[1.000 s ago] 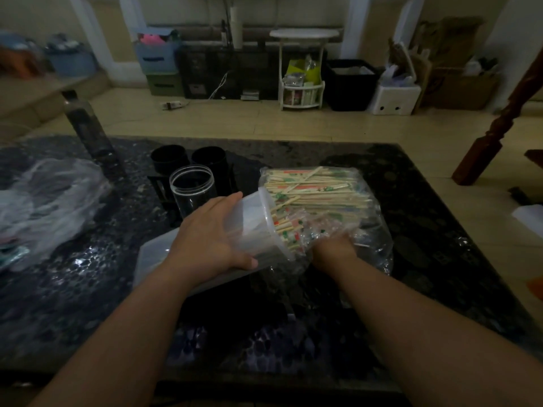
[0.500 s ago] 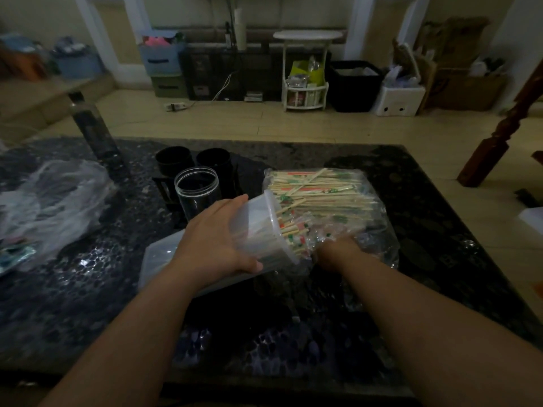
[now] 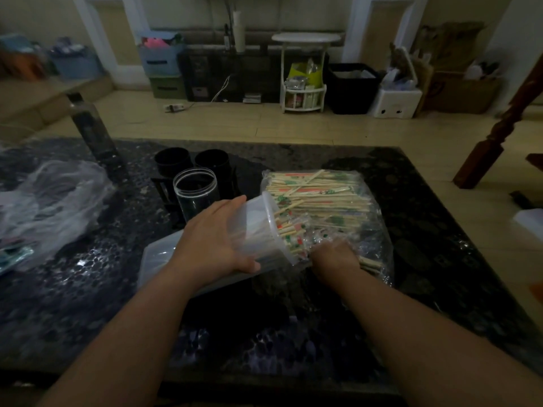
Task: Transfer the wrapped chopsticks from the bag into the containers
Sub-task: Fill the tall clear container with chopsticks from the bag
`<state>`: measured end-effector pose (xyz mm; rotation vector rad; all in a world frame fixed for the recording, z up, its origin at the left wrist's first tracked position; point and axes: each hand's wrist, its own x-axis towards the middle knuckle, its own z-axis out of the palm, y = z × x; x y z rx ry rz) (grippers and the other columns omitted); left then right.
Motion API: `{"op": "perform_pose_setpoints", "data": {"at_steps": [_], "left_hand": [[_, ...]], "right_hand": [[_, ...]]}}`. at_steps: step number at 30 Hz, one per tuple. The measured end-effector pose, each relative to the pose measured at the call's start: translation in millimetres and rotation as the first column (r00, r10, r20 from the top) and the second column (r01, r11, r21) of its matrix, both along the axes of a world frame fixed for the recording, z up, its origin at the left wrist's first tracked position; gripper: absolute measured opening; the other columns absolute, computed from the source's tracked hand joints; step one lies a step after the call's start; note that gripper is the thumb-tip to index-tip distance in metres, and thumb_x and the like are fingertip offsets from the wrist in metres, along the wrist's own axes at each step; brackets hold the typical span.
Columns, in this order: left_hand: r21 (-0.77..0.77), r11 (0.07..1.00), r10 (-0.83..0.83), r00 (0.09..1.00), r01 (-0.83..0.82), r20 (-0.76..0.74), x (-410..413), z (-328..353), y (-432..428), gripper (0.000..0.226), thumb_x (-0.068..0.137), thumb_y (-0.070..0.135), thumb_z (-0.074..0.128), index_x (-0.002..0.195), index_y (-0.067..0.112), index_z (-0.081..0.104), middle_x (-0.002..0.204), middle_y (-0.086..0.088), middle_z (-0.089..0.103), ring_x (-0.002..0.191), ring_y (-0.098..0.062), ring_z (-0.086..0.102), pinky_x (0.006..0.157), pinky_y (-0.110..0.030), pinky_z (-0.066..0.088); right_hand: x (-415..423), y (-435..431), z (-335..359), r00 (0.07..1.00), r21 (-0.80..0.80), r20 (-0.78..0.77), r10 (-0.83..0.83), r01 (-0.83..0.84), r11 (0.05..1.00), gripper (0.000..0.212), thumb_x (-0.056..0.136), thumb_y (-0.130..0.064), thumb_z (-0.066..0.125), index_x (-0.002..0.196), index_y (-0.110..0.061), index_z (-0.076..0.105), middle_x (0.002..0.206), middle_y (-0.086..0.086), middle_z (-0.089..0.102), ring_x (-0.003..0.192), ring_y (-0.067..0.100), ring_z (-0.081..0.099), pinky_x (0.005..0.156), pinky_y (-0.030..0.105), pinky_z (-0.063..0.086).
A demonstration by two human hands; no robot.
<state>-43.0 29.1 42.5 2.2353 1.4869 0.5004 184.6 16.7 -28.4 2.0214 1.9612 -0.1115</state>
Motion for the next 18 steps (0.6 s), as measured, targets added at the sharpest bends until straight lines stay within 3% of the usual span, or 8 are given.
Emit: {"op": "perform_pose_setpoints", "data": {"at_steps": [7, 10, 15, 18], "left_hand": [[0.009, 1.000, -0.007, 1.000, 0.007, 0.001, -0.2, 0.9, -1.4, 0.124, 0.037, 0.055, 0.075, 0.150, 0.030, 0.030, 0.150, 0.007, 0.033, 0.135, -0.013, 0.033, 0.108, -0.026, 0.024], [0.008, 1.000, -0.007, 1.000, 0.007, 0.002, -0.4, 1.0, -1.9, 0.124, 0.037, 0.054, 0.075, 0.150, 0.031, 0.029, 0.151, 0.007, 0.033, 0.135, -0.013, 0.032, 0.107, -0.025, 0.024], [0.016, 1.000, -0.016, 1.000, 0.016, 0.004, -1.5, 1.6, -4.2, 0.131, 0.030, 0.064, 0.069, 0.150, 0.031, 0.030, 0.150, 0.006, 0.034, 0.134, -0.013, 0.033, 0.105, -0.024, 0.025], [0.025, 0.999, -0.030, 1.000, 0.030, 0.009, -1.7, 2.5, -5.9, 0.132, 0.028, 0.068, 0.061, 0.150, 0.029, 0.031, 0.149, 0.005, 0.035, 0.134, -0.014, 0.034, 0.103, -0.024, 0.025]], "right_hand": [[-0.3, -16.8, 9.5, 0.976, 0.108, -0.199, -0.093, 0.116, 0.987, 0.030, 0.096, -0.015, 0.046, 0.118, -0.014, 0.066, 0.119, 0.013, 0.066, 0.108, 0.031, 0.064, 0.087, 0.039, 0.051], [-0.9, -26.5, 13.9, 0.916, 0.043, -0.353, -0.190, 0.218, 0.975, 0.032, 0.095, -0.033, 0.045, 0.118, -0.021, 0.064, 0.118, 0.011, 0.067, 0.108, 0.029, 0.064, 0.088, 0.038, 0.049], [-0.3, -47.3, 26.8, 0.954, -0.034, -0.250, -0.166, 0.163, 0.986, 0.033, 0.090, -0.033, 0.059, 0.116, -0.014, 0.065, 0.118, 0.013, 0.066, 0.108, 0.030, 0.064, 0.089, 0.037, 0.050], [-0.6, -61.3, 45.1, 0.979, -0.073, -0.180, -0.091, 0.079, 0.994, 0.042, 0.081, -0.040, 0.073, 0.117, -0.018, 0.065, 0.117, 0.009, 0.065, 0.108, 0.029, 0.063, 0.088, 0.035, 0.050]]}}
